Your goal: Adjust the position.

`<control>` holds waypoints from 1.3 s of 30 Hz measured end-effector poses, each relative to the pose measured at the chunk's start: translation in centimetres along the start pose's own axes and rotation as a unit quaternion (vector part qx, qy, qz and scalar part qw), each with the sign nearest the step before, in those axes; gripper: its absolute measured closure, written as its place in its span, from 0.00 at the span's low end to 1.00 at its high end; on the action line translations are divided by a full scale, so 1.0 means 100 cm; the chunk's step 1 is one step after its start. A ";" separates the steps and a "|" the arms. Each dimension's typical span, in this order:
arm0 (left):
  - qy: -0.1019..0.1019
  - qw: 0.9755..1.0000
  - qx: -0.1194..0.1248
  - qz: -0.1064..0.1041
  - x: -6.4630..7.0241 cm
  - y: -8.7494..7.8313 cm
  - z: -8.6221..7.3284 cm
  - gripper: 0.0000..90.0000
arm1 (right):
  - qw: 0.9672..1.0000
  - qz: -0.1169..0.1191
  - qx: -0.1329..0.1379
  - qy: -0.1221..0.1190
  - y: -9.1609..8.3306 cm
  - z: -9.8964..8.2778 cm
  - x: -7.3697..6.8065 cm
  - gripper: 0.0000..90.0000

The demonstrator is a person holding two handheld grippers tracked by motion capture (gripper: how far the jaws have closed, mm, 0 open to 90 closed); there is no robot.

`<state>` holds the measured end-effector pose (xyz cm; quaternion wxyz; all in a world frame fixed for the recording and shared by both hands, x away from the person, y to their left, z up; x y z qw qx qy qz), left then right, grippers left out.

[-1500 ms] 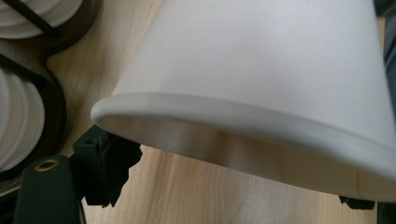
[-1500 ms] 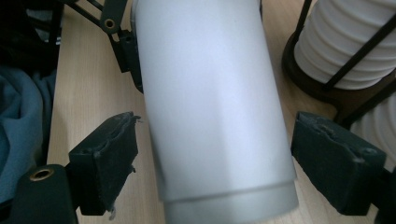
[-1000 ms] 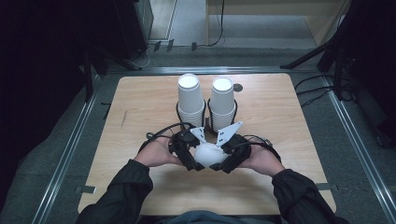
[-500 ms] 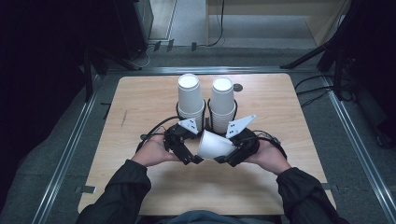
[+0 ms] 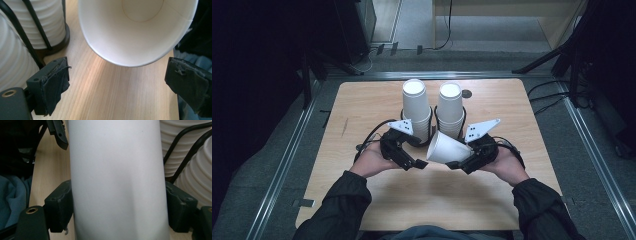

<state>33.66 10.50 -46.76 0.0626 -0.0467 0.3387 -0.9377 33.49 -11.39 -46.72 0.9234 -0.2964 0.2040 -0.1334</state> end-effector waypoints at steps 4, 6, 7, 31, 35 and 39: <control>-0.009 1.000 0.023 -0.009 0.002 -0.001 0.004 0.07 | 1.000 0.009 0.014 -0.007 -0.002 0.001 -0.001 0.24; -0.012 0.999 0.036 -0.020 0.003 -0.002 0.007 0.07 | 1.000 0.012 0.015 -0.007 -0.002 0.001 -0.002 0.24; -0.013 0.999 0.045 -0.024 0.004 -0.001 0.008 0.07 | 1.000 0.013 0.017 -0.013 -0.001 0.002 -0.003 0.24; -0.019 0.997 0.066 -0.044 0.008 0.007 0.017 0.14 | 0.999 0.041 0.019 -0.021 0.014 0.004 -0.015 0.24; -0.004 0.998 0.057 -0.035 0.009 0.003 0.019 0.16 | 0.999 0.046 0.013 -0.008 0.014 0.005 -0.016 0.20; -0.001 0.997 0.050 -0.051 0.009 -0.003 0.018 0.16 | 0.999 0.047 -0.004 0.006 0.013 0.001 -0.015 0.15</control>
Point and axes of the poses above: each handheld gripper's, and its own axes: y roughly forward along the jaws, z roughly out of its top, x roughly to its right, the point moved 4 cm from there along y, roughly forward along the jaws, and after that the axes turned 15 degrees about y, right-handed, at the moved point
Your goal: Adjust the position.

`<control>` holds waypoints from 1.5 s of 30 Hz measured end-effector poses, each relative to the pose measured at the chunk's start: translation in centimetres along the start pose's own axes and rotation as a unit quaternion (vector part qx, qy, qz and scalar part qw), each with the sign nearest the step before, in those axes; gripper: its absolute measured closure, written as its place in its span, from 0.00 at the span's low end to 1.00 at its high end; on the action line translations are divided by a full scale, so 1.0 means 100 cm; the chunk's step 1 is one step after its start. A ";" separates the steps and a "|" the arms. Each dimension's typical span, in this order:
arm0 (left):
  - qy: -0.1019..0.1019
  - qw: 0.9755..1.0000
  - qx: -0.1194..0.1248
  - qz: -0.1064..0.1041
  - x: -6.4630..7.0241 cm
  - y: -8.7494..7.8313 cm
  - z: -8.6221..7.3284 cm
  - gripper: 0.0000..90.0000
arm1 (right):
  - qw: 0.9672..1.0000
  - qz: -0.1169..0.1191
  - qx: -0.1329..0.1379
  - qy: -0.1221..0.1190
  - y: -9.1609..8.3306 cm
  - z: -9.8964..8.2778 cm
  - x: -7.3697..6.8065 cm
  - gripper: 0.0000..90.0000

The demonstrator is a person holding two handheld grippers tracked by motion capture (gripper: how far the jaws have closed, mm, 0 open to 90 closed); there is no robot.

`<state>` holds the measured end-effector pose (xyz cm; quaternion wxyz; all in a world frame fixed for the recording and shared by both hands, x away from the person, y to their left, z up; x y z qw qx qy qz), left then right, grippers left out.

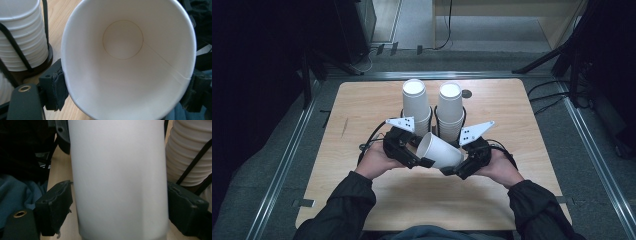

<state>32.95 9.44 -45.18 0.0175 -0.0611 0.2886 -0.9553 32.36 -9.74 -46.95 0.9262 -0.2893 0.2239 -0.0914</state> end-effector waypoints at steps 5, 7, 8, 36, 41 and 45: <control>0.032 0.999 -0.039 0.020 0.007 -0.003 0.004 0.16 | 1.000 0.000 -0.006 0.001 -0.005 -0.002 0.000 0.15; 0.040 0.998 -0.049 0.031 0.007 -0.004 0.004 0.16 | 1.000 -0.003 -0.008 0.000 -0.005 -0.003 0.000 0.15; 0.046 0.997 -0.061 0.033 0.007 -0.004 0.003 0.16 | 1.000 -0.005 -0.009 0.000 -0.006 -0.004 0.001 0.15; 0.064 0.971 -0.220 0.069 -0.008 0.019 -0.014 0.15 | 0.997 -0.046 -0.059 0.004 0.023 -0.016 0.017 0.17; 0.065 0.972 -0.219 0.059 -0.003 0.027 -0.009 0.15 | 0.995 -0.058 -0.078 -0.004 0.035 -0.020 0.018 0.17; 0.064 0.973 -0.217 0.054 0.000 0.031 -0.005 0.14 | 0.995 -0.058 -0.082 -0.011 0.041 -0.020 0.015 0.18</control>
Point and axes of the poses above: each handheld gripper's, and its own axes: y roughly forward along the jaws, z roughly out of its top, x roughly to its right, the point moved 4 cm from there along y, roughly forward along the jaws, and after that the axes turned 15 degrees about y, right-handed, at the moved point
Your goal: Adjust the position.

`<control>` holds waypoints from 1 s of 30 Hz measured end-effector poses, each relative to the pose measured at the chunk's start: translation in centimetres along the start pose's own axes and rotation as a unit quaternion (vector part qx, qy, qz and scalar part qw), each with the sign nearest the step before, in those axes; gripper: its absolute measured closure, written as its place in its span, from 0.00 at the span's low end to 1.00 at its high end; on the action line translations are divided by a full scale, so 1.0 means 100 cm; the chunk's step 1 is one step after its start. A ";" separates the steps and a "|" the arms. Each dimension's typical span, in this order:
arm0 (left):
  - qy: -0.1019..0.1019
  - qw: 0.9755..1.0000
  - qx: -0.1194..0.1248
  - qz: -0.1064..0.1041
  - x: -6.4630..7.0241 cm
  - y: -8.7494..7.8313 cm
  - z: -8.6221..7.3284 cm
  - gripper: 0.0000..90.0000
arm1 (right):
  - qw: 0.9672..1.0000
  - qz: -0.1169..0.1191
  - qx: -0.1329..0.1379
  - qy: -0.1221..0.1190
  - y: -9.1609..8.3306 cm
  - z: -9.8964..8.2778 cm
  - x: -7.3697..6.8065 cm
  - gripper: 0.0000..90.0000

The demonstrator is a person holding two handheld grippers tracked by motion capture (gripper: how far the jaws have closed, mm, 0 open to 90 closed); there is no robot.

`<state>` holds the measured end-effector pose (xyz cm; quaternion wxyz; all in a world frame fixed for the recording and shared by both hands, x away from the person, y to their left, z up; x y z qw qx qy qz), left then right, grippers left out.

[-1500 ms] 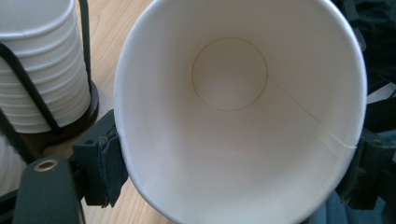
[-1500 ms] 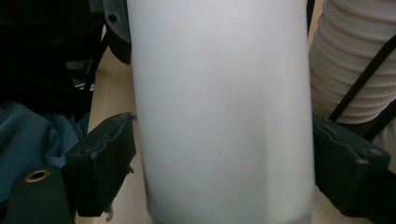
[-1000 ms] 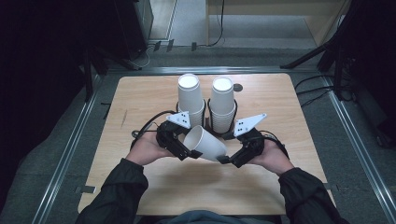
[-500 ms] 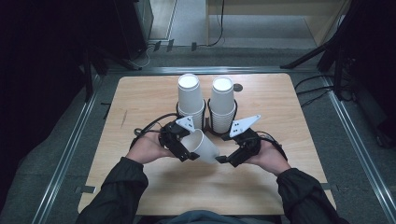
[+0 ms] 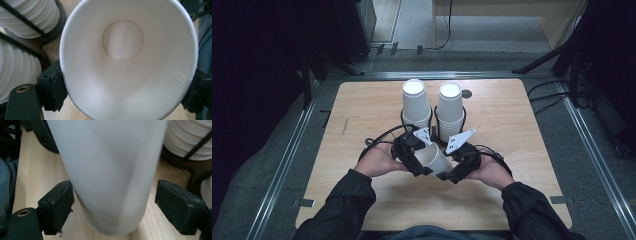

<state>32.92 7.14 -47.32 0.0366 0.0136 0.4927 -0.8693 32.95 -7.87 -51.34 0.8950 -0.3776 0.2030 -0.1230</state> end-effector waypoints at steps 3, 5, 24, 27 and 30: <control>0.000 1.000 -0.001 0.001 0.000 0.002 0.002 0.14 | 1.000 -0.003 -0.008 -0.007 0.003 0.000 -0.002 0.18; 0.002 1.000 0.000 0.005 0.000 0.002 0.002 0.13 | 1.000 -0.003 -0.009 -0.007 0.004 0.000 -0.002 0.18; -0.008 0.998 0.052 0.024 0.000 -0.006 0.000 0.00 | 1.000 -0.005 0.011 -0.010 -0.006 0.003 -0.002 0.25; -0.019 0.997 0.070 0.031 -0.002 -0.012 -0.002 0.00 | 1.000 -0.007 0.021 -0.005 -0.012 0.003 0.001 0.25; -0.027 0.995 0.084 0.040 -0.004 -0.016 -0.004 0.00 | 1.000 -0.007 0.031 0.002 -0.016 0.004 0.003 0.25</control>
Point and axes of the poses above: each handheld gripper's, and its own axes: y roughly forward along the jaws, z roughly out of its top, x roughly to its right, the point moved 4 cm from there along y, roughly forward along the jaws, and after that the axes turned 15 degrees about y, right-handed, at the moved point
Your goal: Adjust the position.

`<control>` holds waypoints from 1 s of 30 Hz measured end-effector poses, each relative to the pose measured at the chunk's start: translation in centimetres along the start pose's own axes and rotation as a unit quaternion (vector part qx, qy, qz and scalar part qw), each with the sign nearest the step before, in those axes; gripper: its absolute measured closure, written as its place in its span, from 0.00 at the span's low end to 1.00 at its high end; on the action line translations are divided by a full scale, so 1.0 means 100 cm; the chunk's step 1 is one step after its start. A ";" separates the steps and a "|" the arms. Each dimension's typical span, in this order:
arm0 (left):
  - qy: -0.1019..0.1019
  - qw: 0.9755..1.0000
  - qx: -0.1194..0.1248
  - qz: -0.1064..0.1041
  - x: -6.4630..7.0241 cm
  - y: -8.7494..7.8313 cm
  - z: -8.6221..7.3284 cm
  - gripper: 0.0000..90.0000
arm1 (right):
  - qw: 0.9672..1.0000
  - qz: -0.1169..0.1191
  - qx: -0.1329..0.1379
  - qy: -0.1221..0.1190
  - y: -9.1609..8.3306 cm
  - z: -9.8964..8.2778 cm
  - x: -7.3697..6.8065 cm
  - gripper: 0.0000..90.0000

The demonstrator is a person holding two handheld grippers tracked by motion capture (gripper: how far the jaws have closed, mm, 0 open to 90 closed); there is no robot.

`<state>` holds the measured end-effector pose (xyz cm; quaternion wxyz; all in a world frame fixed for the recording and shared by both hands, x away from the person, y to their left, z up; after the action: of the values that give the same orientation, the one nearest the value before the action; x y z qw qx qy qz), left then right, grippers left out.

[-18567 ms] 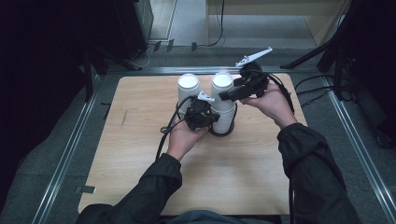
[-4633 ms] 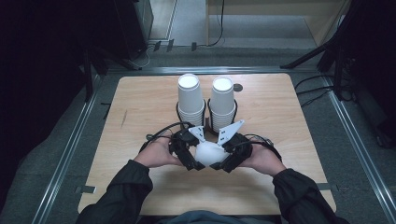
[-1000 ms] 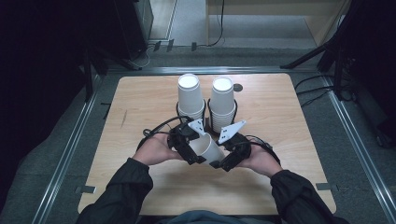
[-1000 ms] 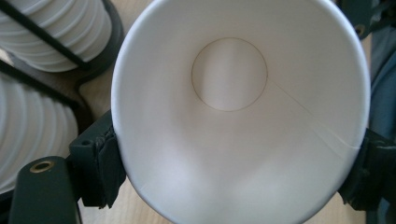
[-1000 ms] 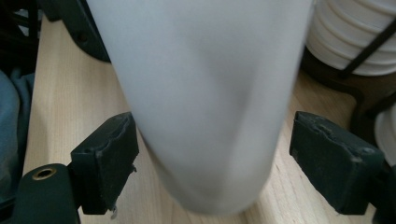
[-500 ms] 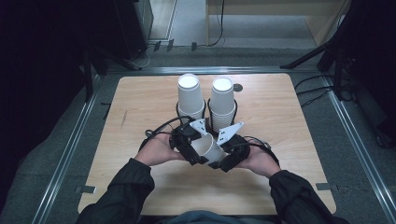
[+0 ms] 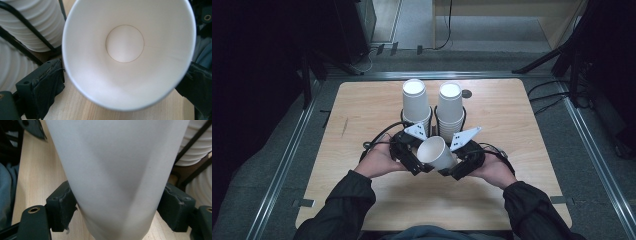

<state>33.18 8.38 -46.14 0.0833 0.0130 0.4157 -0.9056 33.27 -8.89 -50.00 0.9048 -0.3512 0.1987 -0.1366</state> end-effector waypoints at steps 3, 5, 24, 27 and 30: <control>-0.026 0.999 0.033 0.009 -0.002 -0.011 -0.001 0.00 | 1.000 -0.001 0.019 0.013 -0.008 0.002 0.002 0.25; -0.034 0.998 0.049 0.011 -0.003 -0.015 -0.002 0.00 | 0.999 0.002 0.028 0.019 -0.012 0.002 0.002 0.25; -0.061 0.989 0.131 -0.029 0.001 -0.014 0.001 0.07 | 0.998 0.012 0.064 0.025 -0.020 0.006 -0.001 0.25; -0.059 0.989 0.136 -0.031 0.003 -0.010 0.003 0.07 | 0.998 0.018 0.060 0.025 -0.017 0.006 -0.005 0.25; -0.062 0.988 0.141 -0.033 0.004 -0.008 0.005 0.06 | 0.998 0.023 0.061 0.022 -0.014 0.007 -0.007 0.25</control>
<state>32.71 8.42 -45.26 0.0764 -0.0448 0.2778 -0.9565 32.81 -9.21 -48.40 0.9226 -0.2877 0.2183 -0.1355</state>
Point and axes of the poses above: each handheld gripper's, and its own axes: y roughly forward along the jaws, z roughly out of its top, x roughly to its right, the point moved 4 cm from there along y, roughly forward along the jaws, and after that the axes turned 15 degrees about y, right-handed, at the moved point
